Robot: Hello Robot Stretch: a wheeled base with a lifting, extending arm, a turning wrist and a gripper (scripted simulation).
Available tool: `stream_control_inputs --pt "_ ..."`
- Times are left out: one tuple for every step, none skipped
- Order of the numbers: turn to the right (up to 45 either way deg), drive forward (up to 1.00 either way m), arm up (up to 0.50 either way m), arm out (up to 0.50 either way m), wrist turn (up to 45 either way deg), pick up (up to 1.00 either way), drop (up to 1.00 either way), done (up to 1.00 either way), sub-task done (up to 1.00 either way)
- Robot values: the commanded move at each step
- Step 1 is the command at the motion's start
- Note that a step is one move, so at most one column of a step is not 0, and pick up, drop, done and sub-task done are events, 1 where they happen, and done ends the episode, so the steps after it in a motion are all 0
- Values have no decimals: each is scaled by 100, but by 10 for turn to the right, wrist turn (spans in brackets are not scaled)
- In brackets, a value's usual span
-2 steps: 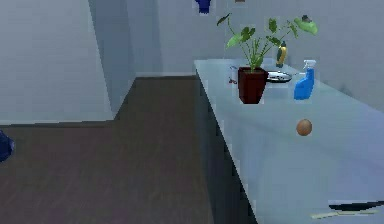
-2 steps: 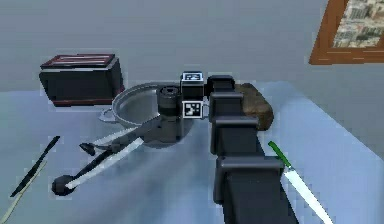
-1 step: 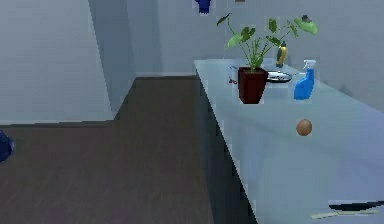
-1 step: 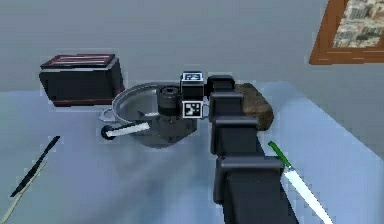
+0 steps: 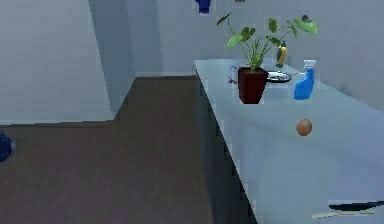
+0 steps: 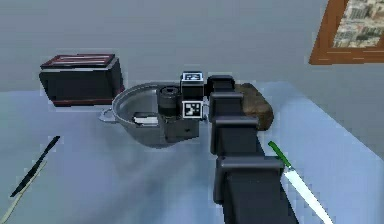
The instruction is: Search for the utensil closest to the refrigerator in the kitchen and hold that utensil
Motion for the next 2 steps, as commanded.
stream_control_inputs --pt "0 0 0 0 0 100 0 0 0" --pt "0 0 0 0 0 0 0 100 0"
